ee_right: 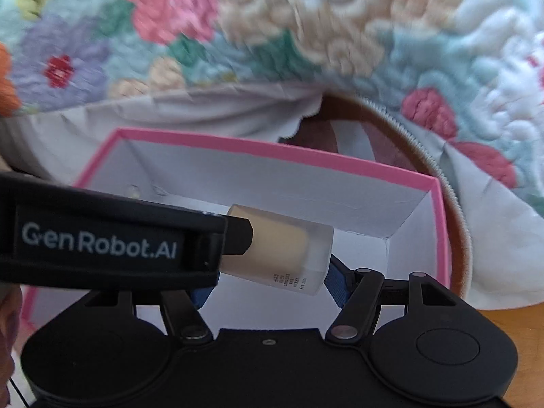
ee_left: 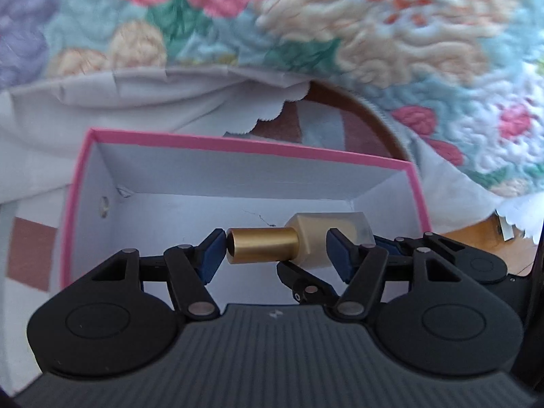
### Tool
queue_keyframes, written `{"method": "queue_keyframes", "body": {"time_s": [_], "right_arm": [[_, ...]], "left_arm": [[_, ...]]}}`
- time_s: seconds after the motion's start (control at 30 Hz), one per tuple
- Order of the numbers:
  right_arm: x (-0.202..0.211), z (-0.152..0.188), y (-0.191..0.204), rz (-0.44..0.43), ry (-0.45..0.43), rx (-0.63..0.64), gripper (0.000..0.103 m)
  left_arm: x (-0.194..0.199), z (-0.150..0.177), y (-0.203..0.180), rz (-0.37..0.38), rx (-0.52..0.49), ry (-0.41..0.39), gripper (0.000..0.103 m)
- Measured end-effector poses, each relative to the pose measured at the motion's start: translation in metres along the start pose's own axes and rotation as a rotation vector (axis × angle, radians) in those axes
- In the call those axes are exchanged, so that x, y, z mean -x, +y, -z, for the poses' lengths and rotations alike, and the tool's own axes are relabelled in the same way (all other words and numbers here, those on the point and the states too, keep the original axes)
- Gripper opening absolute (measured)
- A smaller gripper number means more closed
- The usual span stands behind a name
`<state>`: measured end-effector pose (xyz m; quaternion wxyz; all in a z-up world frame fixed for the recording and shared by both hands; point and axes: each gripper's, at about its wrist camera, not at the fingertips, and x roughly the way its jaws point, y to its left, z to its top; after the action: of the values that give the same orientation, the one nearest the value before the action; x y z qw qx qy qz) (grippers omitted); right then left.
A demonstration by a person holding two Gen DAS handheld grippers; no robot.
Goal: Organize objects
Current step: 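Carry the bottle with the left tool into the pink box and open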
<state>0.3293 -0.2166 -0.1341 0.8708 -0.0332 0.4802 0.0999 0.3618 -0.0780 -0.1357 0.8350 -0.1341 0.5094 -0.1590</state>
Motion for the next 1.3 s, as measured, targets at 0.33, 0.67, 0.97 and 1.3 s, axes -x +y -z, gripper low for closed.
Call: {"method": "queue_keyframes", "body": {"time_s": [0.33, 0.67, 0.97, 1.3], "right_arm": [[-0.045, -0.009, -0.004, 0.024, 0.103, 0.008, 0.070], [-0.063, -0.004, -0.011, 0.047, 0.158, -0.030, 0.069], [-0.065, 0.008, -0.007, 0.151, 0.144, 0.054, 0.057], [-0.052, 0.020, -0.009, 0.142, 0.139, 0.009, 0.047]], "left_arm": [[-0.043, -0.010, 0.014, 0.012, 0.070, 0.059, 0.062], [-0.068, -0.004, 0.012, -0.014, 0.112, 0.103, 0.053], [-0.078, -0.005, 0.003, -0.019, 0.124, 0.104, 0.040], [-0.072, -0.006, -0.004, -0.035, 0.133, 0.106, 0.047]]}}
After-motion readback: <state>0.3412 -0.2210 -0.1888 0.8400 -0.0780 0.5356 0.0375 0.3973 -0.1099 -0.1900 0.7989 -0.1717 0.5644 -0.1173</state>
